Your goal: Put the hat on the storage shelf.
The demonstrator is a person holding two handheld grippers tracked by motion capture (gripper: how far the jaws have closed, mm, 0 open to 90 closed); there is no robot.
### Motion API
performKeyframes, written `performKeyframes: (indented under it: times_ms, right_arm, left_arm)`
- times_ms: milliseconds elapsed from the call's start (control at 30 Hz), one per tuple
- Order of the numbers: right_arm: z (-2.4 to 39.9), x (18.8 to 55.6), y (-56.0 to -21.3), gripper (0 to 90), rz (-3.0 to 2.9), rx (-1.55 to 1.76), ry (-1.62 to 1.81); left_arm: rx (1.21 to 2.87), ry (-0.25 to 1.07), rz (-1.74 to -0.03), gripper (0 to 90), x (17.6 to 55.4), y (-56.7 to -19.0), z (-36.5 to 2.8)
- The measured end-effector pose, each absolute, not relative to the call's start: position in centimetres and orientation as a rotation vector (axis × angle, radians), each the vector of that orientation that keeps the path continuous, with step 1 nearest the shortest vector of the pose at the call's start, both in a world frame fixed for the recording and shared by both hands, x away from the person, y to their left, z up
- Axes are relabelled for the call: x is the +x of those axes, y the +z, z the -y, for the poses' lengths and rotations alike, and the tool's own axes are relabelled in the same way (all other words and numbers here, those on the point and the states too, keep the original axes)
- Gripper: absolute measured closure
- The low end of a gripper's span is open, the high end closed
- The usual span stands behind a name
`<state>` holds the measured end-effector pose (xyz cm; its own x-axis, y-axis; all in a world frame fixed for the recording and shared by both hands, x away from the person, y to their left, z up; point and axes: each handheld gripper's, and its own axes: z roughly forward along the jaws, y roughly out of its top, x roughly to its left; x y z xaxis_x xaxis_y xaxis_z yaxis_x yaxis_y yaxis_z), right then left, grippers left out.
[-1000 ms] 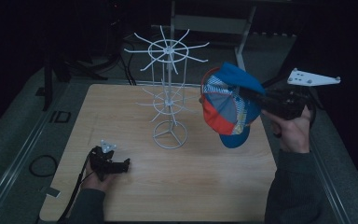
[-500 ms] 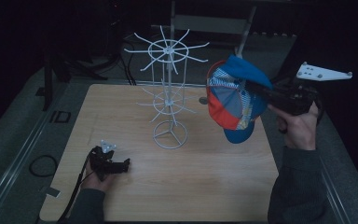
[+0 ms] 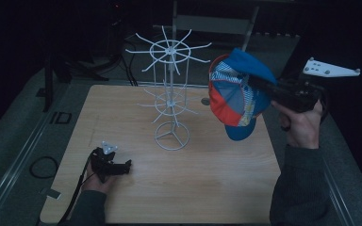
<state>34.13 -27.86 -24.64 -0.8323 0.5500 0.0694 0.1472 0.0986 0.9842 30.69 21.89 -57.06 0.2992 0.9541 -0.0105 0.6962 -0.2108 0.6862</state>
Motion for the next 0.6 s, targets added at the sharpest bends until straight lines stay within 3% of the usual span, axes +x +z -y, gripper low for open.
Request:
performKeyframes:
  times_ms: [600]
  right_arm:
    - [26.0,35.1,-23.7,88.2,-2.055,0.668,1.853]
  left_arm:
    - [1.983,0.57,-1.464,0.2,30.7,-57.1,-21.9]
